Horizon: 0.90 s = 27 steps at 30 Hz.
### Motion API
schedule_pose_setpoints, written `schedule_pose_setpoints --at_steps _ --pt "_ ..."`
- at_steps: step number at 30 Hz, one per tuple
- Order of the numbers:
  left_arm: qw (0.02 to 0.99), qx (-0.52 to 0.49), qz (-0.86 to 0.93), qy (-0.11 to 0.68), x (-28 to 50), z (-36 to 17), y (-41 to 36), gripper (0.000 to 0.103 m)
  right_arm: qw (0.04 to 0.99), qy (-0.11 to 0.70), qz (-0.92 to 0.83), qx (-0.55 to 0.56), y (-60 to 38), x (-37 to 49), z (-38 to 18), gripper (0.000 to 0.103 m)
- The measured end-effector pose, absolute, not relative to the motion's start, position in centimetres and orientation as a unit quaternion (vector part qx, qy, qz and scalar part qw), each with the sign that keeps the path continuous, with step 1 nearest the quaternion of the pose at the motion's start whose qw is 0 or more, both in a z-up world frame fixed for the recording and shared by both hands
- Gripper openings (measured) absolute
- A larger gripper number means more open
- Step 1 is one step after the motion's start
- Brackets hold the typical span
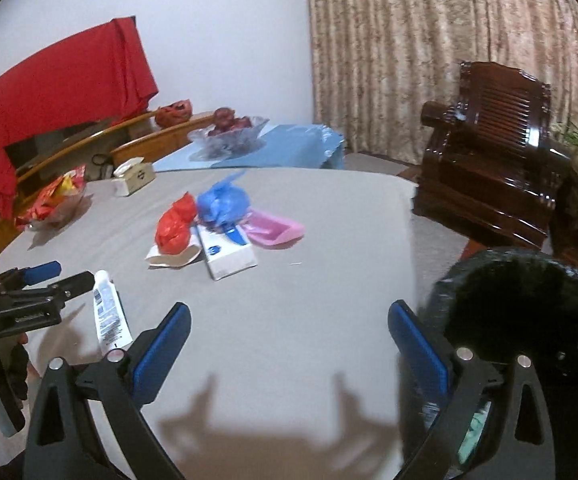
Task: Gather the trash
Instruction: 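Move both open tools back over the table toward the remaining trash, then grasp the white lotion tube with the left tool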
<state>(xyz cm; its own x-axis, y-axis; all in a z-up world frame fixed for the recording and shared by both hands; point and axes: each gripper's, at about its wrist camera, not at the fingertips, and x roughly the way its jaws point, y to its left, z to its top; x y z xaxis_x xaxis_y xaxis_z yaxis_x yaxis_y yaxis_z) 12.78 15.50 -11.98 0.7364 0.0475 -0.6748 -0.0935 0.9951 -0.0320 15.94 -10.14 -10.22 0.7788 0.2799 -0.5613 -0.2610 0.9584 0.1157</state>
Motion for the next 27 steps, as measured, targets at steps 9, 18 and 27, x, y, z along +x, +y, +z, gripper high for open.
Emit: schedule_pose_setpoints --at_steps 9,18,27 --pt "0.914 -0.06 0.061 0.396 14.7 -15.4 18.0 0.089 0.934 0.322 0.154 0.009 -7.5 18.4 -12.4 0.097" --pt "0.896 -0.084 0.059 0.432 16.9 -17.6 18.7 0.085 0.93 0.335 0.153 0.005 -7.0 19.9 -13.7 0.097" --pt "0.896 -0.063 0.063 0.435 17.5 -17.9 17.3 0.069 0.928 0.341 0.154 0.007 -7.1 20.5 -14.3 0.097"
